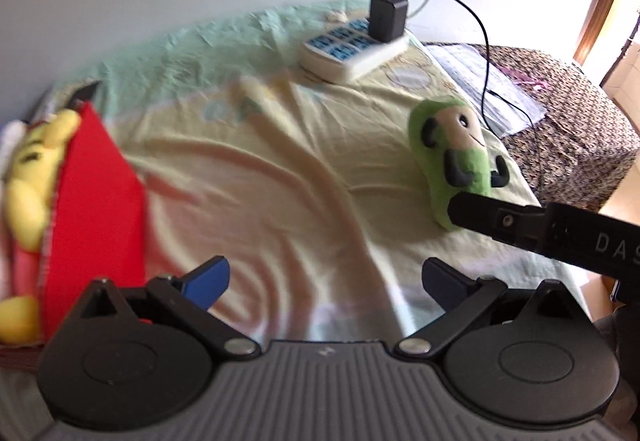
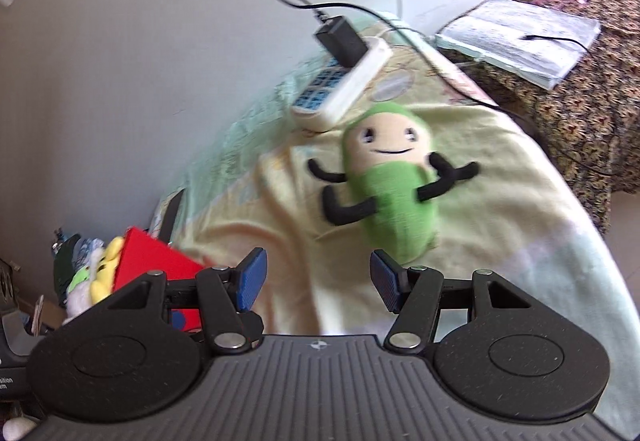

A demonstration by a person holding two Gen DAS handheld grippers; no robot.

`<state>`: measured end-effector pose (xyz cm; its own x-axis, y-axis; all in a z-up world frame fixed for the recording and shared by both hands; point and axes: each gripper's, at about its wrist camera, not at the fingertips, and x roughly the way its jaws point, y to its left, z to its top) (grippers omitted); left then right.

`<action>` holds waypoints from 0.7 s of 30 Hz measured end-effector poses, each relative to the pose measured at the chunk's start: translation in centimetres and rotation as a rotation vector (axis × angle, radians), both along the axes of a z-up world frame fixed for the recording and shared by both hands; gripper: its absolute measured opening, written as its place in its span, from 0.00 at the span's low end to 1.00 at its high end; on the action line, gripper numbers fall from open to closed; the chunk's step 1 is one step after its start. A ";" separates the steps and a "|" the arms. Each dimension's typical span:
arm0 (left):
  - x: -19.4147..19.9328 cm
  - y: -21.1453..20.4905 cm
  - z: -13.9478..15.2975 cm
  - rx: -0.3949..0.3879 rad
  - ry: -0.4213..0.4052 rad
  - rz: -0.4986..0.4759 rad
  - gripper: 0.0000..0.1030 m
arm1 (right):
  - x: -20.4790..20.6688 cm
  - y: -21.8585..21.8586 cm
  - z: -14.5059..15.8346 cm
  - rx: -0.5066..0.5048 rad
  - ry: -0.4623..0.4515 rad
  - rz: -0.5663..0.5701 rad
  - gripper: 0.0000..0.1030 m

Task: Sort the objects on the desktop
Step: 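Move the right tool toward the green pickle plush on the bed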

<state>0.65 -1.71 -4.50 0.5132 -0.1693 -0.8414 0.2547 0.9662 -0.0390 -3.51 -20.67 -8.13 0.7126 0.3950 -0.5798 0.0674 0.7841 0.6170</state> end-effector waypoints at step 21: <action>6.9 -5.4 -5.6 -0.220 0.056 -0.207 0.91 | 4.8 -3.4 -3.8 0.025 0.026 -0.152 0.63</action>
<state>7.54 -7.12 -10.14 0.4024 -0.4466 -0.7992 0.4364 0.8610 -0.2614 1.29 -24.03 -11.95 0.7501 0.2977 -0.5905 0.2008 0.7482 0.6323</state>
